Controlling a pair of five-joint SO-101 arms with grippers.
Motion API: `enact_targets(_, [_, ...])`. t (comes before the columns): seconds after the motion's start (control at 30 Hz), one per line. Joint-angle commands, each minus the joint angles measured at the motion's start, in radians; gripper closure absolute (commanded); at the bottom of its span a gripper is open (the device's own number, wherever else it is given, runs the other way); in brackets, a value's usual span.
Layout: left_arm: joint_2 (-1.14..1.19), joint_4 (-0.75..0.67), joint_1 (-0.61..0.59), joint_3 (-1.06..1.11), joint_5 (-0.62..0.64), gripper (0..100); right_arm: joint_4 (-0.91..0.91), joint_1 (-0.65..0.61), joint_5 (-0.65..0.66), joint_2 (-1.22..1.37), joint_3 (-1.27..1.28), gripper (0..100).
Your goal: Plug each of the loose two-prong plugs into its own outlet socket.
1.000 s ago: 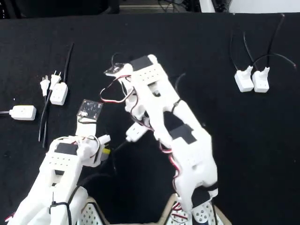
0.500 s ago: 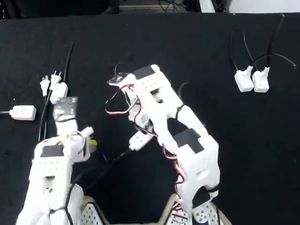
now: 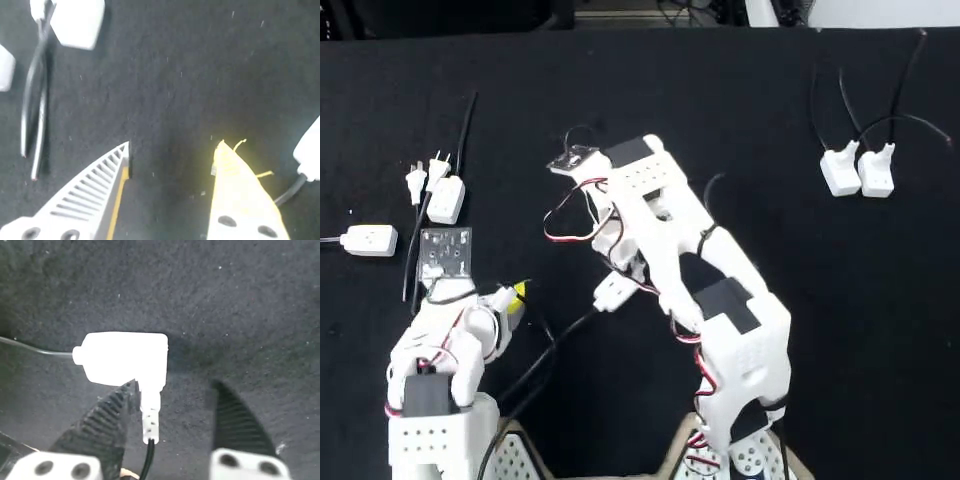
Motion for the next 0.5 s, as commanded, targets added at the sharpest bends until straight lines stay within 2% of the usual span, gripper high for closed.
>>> enact_targets(0.0, [-0.025, 0.011, 0.010, -0.005, -0.011, 73, -0.003, 0.008, 0.015, -0.125, -0.030, 79.6])
enact_targets(0.1, [-0.014, 0.011, 0.010, -0.007, -0.011, 73, 0.008, -0.012, 0.026, -0.219, -0.045, 81.9])
enact_targets(0.2, [-0.012, 0.011, 0.010, -0.007, -0.011, 73, 0.012, -0.080, 0.117, -0.295, -0.024, 81.8])
enact_targets(0.33, [-0.012, 0.011, 0.004, -0.010, -0.011, 73, 0.009, -0.181, 0.382, -0.318, 0.074, 79.8])
enact_targets(0.47, [-0.014, 0.011, 0.001, -0.010, -0.009, 73, 0.005, -0.186, 0.595, -0.315, 0.180, 68.6])
